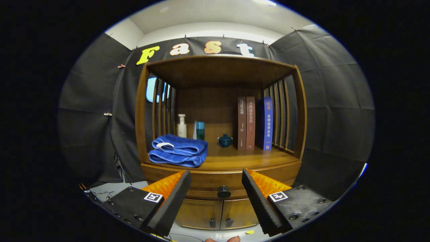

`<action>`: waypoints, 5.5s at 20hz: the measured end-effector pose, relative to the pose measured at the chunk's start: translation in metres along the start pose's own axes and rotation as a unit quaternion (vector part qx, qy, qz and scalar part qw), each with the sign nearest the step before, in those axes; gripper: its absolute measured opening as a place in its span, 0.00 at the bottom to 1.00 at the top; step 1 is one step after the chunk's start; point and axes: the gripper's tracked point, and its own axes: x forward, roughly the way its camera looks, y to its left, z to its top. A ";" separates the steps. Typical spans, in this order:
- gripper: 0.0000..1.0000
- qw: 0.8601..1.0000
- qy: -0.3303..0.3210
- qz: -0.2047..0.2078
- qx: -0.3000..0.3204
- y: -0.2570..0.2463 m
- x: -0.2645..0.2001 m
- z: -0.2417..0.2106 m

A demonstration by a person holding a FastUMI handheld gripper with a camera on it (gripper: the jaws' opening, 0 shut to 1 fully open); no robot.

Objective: Pull open the drawer, take out the items inside it, and place them on the countertop above the cabinet.

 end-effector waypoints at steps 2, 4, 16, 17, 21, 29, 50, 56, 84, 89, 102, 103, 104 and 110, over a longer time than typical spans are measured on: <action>0.99 1.000 0.022 -0.005 0.000 -0.003 0.019 -0.028; 0.99 0.999 0.045 -0.010 -0.002 -0.005 0.035 -0.056; 0.52 0.995 0.096 -0.021 0.004 -0.016 0.097 -0.132; 0.47 0.995 0.094 -0.020 0.000 -0.017 0.095 -0.131; 0.35 0.995 0.101 -0.011 -0.004 -0.016 0.093 -0.133; 0.35 0.994 0.110 -0.019 0.001 -0.021 0.023 -0.134; 0.35 0.993 0.121 -0.008 0.010 -0.020 -0.082 -0.149; 0.86 0.993 0.117 -0.012 0.018 -0.026 -0.097 -0.131; 1.00 0.946 0.324 -0.019 0.007 -0.030 0.068 -0.080; 1.00 0.922 0.387 -0.028 0.005 -0.031 0.090 -0.118; 0.17 0.899 0.435 -0.017 -0.042 -0.029 0.095 -0.147; 0.17 0.901 0.433 -0.016 -0.038 -0.029 0.091 -0.143; 0.16 0.903 0.429 -0.016 -0.029 -0.029 0.087 -0.140; 0.16 0.924 0.381 -0.018 0.002 -0.038 0.057 -0.087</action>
